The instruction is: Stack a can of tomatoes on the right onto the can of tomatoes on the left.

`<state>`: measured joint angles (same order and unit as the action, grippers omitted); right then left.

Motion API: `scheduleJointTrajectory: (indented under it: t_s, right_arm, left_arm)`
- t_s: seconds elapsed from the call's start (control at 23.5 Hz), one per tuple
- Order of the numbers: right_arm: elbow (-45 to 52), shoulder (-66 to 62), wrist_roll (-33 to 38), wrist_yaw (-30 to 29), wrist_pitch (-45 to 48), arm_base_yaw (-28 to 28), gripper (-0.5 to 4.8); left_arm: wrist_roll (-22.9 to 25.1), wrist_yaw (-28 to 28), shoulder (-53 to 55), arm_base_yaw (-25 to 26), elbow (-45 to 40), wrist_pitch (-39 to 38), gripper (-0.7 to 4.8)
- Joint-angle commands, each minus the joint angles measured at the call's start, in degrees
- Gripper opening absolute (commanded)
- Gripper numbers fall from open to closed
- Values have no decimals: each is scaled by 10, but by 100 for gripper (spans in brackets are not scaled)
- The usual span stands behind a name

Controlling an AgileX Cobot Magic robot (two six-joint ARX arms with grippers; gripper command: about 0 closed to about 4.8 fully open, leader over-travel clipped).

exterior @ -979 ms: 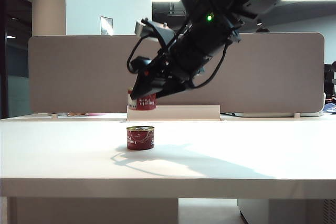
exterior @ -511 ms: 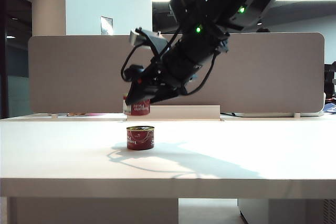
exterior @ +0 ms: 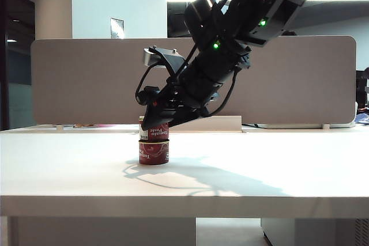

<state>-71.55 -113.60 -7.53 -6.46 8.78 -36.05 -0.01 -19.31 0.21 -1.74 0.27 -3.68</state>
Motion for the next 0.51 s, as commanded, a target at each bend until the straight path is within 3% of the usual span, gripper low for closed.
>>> scheduleJointTrajectory:
  t_s: [0.04, 0.51]
  right_arm:
    - [-2, 4, 0, 2, 0, -1, 197]
    - [-2, 14, 0, 2, -24, -2, 197]
  left_arm:
    - [0, 1, 0, 0, 2, 7, -6]
    - [0, 2, 0, 0, 2, 7, -6]
